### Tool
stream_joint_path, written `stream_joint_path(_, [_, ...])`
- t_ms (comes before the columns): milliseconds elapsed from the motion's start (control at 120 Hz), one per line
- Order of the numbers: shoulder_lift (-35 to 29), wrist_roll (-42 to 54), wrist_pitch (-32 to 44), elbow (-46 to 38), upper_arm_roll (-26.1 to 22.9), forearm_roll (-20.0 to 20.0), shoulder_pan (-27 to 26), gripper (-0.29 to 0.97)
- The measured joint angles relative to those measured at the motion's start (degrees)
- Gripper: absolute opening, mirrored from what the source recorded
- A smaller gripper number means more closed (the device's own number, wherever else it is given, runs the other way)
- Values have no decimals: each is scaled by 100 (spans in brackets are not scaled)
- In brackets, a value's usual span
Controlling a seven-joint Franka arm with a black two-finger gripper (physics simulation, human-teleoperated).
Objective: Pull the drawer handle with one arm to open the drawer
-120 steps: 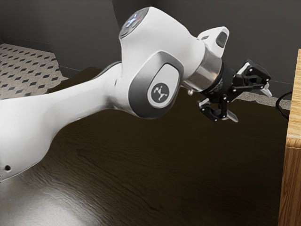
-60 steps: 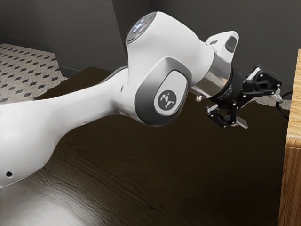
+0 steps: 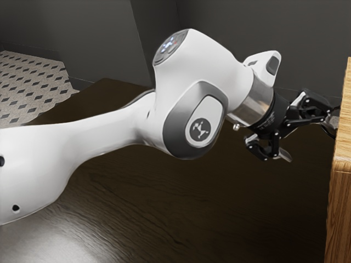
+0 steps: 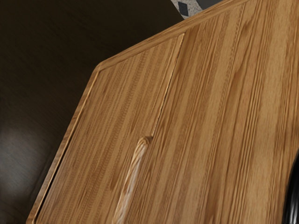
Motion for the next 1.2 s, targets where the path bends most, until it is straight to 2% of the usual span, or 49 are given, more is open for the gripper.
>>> stream_joint_path(350, [-433,-22,24,-530,101,-9,58,68])
stream_joint_path(592, [-1046,-27,86,-1204,172,-10,226,68])
stream_joint_path(975, [-1802,-18,188,-2004,685,51,52,68])
stream_joint_path(1200, [-2069,-9,200,-2238,761,64,65,68])
